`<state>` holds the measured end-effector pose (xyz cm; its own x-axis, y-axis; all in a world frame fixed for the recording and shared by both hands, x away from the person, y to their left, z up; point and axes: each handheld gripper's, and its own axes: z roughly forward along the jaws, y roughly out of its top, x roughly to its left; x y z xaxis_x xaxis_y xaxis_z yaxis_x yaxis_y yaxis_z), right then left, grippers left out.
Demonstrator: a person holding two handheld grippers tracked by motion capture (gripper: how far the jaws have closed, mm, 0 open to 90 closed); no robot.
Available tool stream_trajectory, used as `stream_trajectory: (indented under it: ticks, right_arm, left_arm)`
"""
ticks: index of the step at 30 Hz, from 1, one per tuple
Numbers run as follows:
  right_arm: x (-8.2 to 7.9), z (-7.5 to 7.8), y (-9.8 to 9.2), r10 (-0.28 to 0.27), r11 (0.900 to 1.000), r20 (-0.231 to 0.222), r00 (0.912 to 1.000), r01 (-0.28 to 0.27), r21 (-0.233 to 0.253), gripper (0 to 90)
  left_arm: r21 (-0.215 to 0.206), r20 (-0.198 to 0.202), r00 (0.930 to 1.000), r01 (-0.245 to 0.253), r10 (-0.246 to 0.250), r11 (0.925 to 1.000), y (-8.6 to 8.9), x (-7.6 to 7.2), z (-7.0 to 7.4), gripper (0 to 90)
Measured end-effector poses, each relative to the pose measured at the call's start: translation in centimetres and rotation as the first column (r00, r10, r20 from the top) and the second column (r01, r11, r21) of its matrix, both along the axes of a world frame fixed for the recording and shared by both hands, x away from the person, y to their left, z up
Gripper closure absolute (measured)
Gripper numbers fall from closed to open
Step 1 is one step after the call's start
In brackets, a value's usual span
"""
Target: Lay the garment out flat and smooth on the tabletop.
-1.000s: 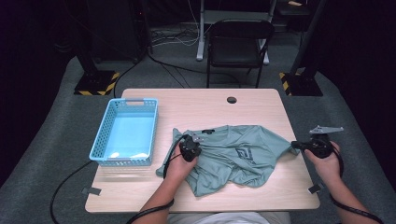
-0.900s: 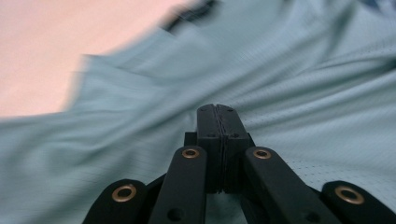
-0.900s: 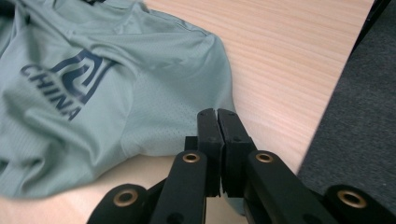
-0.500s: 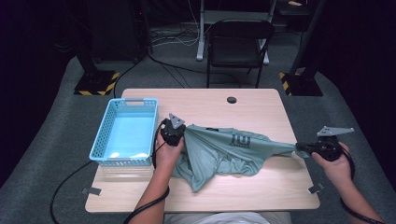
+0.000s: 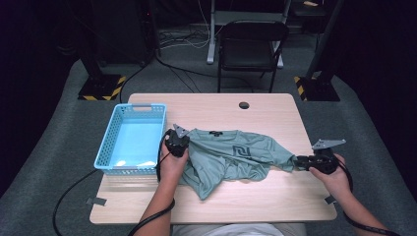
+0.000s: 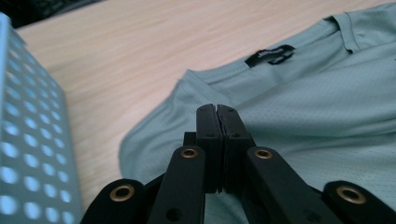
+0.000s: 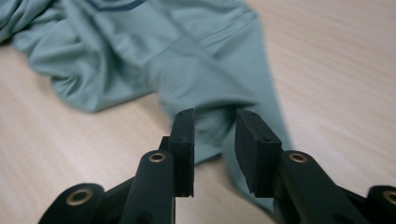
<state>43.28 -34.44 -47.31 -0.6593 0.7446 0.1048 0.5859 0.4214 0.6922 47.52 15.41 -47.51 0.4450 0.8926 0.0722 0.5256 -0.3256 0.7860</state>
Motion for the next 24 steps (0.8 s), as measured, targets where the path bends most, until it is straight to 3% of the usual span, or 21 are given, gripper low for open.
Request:
stream_trajectory:
  ticks: [4,7,10,12,18,24]
  right_arm:
    - [0.0,-2.1,1.2,0.019,0.998,-0.012,0.9998,-0.02,-0.06,62.9]
    - [0.4,-3.1,1.6,0.008,0.996,-0.022,0.9997,-0.01,-0.083,65.3]
    - [0.4,-3.1,1.7,0.02,0.995,-0.024,0.9995,-0.022,-0.1,80.4]
    - [0.3,-3.1,1.7,0.029,0.995,-0.036,0.9989,-0.032,-0.1,85.3]
    - [-0.9,-2.6,0.8,0.043,0.991,-0.09,0.995,-0.054,-0.122,86.7]
    - [-3.6,-2.4,-1.8,-0.001,0.994,-0.108,0.9941,-0.011,-0.113,86.7]
  left_arm:
    - [-0.022,-0.023,0.9997,0.0,0.0,0.9998,0.0,0.0,-0.5,86.3]
    - [-0.037,-0.041,0.9992,0.004,-0.005,0.9993,0.1,0.1,-0.8,85.2]
    - [-0.032,-0.062,0.9979,0.018,-0.019,0.9993,0.0,0.2,-1.2,84.2]
    - [-0.032,-0.071,0.9972,0.022,-0.024,0.9992,-0.1,0.2,-1.4,83.7]
    - [-0.045,-0.067,0.9969,0.038,-0.041,0.9982,-0.5,0.5,-1.2,79.1]
    - [-0.064,-0.056,0.9973,0.044,-0.047,0.997,-1.3,1.4,-1.3,65.7]
